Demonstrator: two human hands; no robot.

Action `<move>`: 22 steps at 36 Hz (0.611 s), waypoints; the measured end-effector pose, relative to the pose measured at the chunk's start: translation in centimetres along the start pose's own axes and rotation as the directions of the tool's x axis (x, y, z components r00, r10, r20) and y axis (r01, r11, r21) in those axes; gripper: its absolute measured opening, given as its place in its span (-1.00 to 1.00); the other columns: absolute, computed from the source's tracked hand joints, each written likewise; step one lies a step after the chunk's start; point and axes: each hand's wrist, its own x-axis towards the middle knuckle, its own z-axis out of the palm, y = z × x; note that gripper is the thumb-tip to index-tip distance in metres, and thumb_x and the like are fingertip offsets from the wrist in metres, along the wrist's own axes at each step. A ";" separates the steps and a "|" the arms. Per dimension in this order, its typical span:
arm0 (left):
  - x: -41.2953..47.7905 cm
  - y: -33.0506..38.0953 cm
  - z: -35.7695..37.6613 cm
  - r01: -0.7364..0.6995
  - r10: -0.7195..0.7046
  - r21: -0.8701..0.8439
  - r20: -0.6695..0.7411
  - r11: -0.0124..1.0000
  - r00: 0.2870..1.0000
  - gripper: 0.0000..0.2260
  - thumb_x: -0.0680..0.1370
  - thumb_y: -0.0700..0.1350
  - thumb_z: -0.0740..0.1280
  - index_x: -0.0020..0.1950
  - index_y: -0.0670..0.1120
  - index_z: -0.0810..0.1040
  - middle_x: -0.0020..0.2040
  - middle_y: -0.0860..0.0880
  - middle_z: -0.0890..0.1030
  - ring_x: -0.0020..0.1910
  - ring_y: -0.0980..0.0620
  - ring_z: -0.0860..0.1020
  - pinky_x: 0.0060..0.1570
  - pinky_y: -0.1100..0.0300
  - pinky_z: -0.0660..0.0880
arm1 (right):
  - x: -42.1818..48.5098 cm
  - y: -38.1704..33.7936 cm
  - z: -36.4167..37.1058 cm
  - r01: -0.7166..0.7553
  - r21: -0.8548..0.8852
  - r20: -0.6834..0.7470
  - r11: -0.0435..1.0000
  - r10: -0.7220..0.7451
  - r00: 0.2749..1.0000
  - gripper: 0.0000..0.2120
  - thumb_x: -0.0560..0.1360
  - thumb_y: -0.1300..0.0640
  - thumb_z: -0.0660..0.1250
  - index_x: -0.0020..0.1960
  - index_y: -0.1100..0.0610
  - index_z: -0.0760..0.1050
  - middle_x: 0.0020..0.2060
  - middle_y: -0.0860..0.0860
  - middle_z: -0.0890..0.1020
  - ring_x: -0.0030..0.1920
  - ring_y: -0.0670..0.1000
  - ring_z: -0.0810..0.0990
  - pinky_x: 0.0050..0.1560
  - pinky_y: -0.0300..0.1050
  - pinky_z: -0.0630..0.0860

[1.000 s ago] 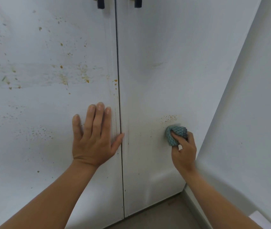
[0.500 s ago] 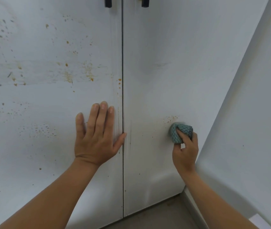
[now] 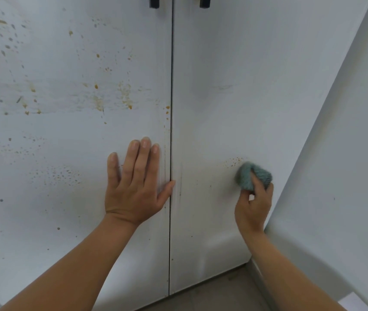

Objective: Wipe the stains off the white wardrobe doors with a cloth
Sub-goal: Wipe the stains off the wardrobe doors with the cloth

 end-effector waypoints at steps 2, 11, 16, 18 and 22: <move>0.0 0.0 0.1 0.000 0.000 -0.001 -0.001 1.000 1.000 -0.18 0.55 0.30 0.33 0.60 -0.25 0.30 0.59 -0.26 0.29 0.63 -0.20 0.17 0.55 -0.29 0.10 | 2.8 -1.2 0.2 -0.151 0.095 -0.122 0.984 0.162 0.979 -0.62 0.59 0.35 0.24 0.39 0.24 0.50 0.19 0.11 0.44 0.10 -0.02 0.49 0.10 -0.38 0.47; 0.0 0.0 0.0 0.004 -0.004 0.002 0.001 1.000 1.000 -0.19 0.55 0.29 0.32 0.60 -0.24 0.30 0.59 -0.25 0.29 0.62 -0.20 0.20 0.56 -0.27 0.10 | 0.7 -2.0 1.9 0.019 0.042 -0.034 0.999 -0.018 0.999 -0.58 0.54 0.40 0.23 0.38 0.25 0.52 0.23 0.25 0.45 0.24 0.12 0.49 0.23 0.03 0.54; 0.0 -0.1 -0.1 0.003 -0.003 -0.012 0.004 1.000 1.000 -0.19 0.56 0.29 0.31 0.61 -0.24 0.30 0.60 -0.25 0.28 0.63 -0.19 0.19 0.56 -0.27 0.09 | -0.5 -0.5 0.7 0.237 -0.041 0.097 0.971 -0.232 0.968 -0.65 0.53 0.40 0.26 0.29 0.31 0.57 0.14 0.29 0.49 0.14 0.16 0.52 0.23 -0.10 0.54; 0.0 0.0 0.0 0.003 -0.003 -0.010 0.008 1.000 1.000 -0.20 0.56 0.29 0.31 0.61 -0.24 0.29 0.60 -0.25 0.27 0.63 -0.19 0.17 0.56 -0.27 0.09 | 1.2 -1.0 0.2 0.118 -0.008 -0.023 0.993 -0.119 0.993 -0.64 0.54 0.38 0.25 0.32 0.32 0.55 0.16 0.33 0.49 0.15 0.16 0.52 0.23 -0.38 0.43; 0.1 -0.1 0.0 0.001 -0.001 -0.016 0.013 1.000 1.000 -0.19 0.56 0.29 0.31 0.61 -0.24 0.29 0.60 -0.24 0.26 0.63 -0.19 0.16 0.56 -0.27 0.08 | 5.3 -2.5 0.1 -0.117 0.147 -0.196 0.982 0.145 0.970 -0.60 0.57 0.38 0.24 0.39 0.24 0.51 0.19 0.15 0.43 0.20 0.02 0.48 0.13 -0.53 0.39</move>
